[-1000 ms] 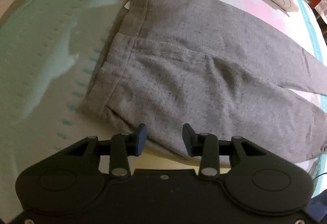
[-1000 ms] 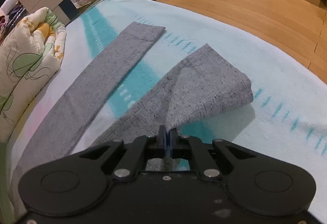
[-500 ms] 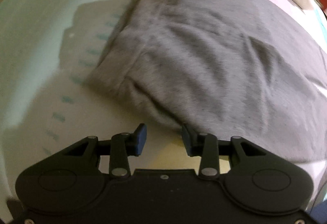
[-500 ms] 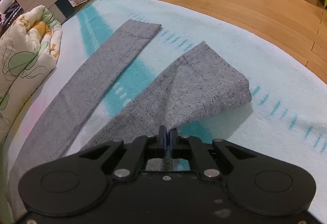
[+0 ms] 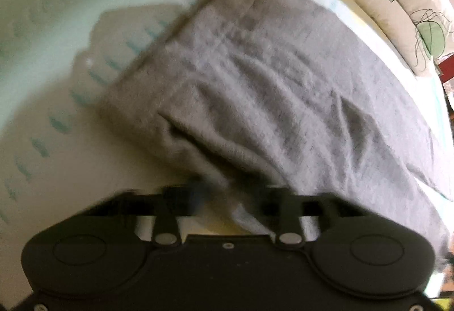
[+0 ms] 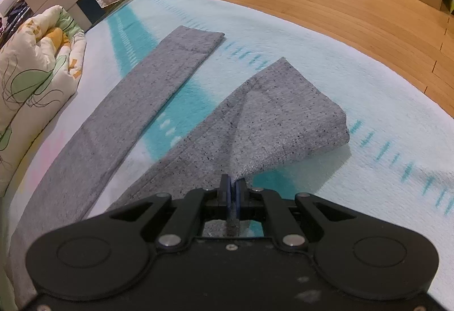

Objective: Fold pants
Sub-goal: 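Grasp and lift the waistband corner with left gripper while right holds the hem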

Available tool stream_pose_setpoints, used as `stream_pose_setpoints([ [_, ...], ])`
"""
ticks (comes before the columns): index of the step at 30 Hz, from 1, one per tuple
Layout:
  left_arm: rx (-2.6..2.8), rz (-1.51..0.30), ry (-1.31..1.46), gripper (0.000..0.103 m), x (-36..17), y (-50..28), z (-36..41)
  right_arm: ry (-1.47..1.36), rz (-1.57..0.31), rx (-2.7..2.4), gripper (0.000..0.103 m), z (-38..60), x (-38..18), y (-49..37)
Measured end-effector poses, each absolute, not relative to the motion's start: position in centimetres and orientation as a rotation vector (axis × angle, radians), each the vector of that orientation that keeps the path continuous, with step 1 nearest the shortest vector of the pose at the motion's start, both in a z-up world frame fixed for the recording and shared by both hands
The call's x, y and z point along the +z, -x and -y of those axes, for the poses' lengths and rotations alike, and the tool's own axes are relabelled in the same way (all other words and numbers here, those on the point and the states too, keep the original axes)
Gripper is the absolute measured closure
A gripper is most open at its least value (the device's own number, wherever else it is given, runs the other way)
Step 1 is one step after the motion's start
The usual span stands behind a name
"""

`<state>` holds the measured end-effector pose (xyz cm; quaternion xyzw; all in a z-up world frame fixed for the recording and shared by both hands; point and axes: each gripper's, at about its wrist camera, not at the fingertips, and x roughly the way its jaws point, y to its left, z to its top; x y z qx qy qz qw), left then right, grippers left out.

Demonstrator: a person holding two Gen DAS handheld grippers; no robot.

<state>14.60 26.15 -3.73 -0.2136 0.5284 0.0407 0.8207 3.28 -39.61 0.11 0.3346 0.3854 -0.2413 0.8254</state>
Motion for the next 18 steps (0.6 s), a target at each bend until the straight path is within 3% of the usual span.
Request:
stream_pose_setpoints([
  [4,0.096,-1.099,0.551,0.098,-3.4,-13.9,-27.7,-0.719,-0.797,-0.505,0.098,39.8,0.4,-3.1],
  [18,0.013,-1.002,0.447,0.098,4.6,-15.4,-27.5,-0.840,-0.676,-0.407,0.098,43.0,3.8,-0.9],
])
